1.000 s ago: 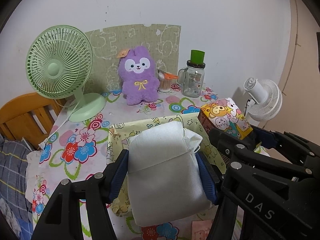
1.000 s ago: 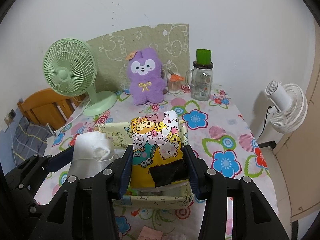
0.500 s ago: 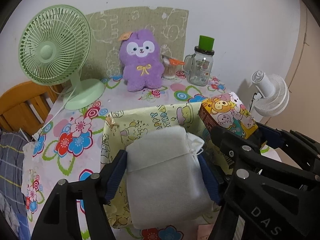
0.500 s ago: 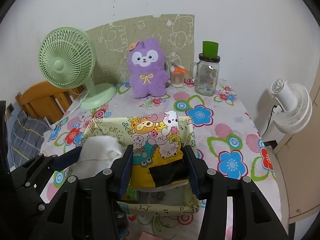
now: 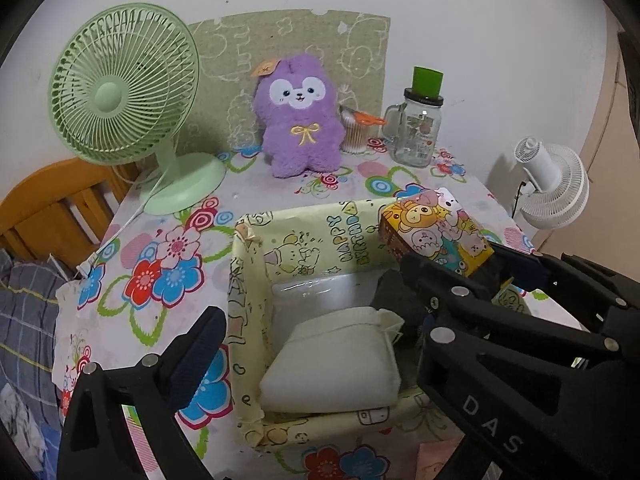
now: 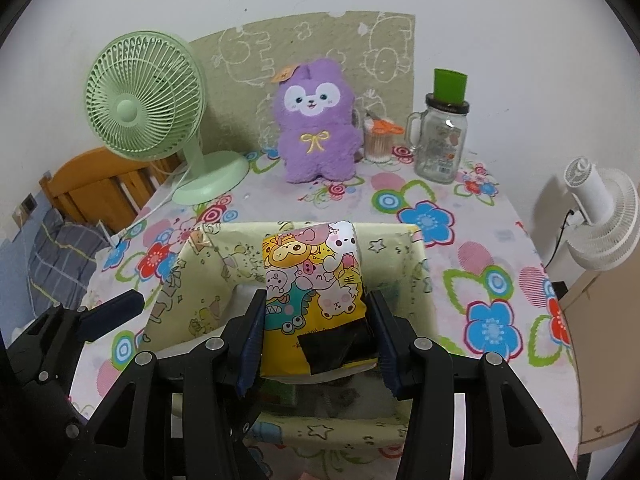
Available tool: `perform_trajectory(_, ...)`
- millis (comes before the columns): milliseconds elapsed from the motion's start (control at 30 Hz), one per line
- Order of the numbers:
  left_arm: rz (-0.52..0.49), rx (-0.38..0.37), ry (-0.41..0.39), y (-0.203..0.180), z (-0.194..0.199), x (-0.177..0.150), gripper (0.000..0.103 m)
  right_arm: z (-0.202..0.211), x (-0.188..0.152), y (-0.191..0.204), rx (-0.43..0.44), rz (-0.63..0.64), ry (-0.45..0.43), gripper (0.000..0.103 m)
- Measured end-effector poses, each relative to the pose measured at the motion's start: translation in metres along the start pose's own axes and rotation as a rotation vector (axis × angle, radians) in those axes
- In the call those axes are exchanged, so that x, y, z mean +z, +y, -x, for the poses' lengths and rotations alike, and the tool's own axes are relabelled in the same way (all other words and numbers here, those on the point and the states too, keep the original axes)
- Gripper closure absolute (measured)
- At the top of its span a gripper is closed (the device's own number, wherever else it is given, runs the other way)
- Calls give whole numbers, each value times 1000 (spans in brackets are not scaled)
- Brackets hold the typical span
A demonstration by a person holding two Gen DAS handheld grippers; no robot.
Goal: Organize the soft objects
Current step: 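Lower the white cloth with the left tool while the right tool drops the yellow tissue pack into the box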
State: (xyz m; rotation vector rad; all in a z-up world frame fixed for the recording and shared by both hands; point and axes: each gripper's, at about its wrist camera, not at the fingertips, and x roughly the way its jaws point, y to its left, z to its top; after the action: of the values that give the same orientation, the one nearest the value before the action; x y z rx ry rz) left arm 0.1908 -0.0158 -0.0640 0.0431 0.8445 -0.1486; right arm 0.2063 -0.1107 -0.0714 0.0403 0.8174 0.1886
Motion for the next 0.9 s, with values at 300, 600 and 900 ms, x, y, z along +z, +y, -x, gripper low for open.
perform_trajectory(300,0,14,31,6,-7,-4,3,-13,-1,4,23,-13,36,48)
perform_trajectory(600,-13,9,18,3,-2,-6,3,-5,-6,0,30,-34,32,23)
perform_trajectory(900,-22,3,-3,-8,14,-12,3,14,-13,-9,21,-58,20,17)
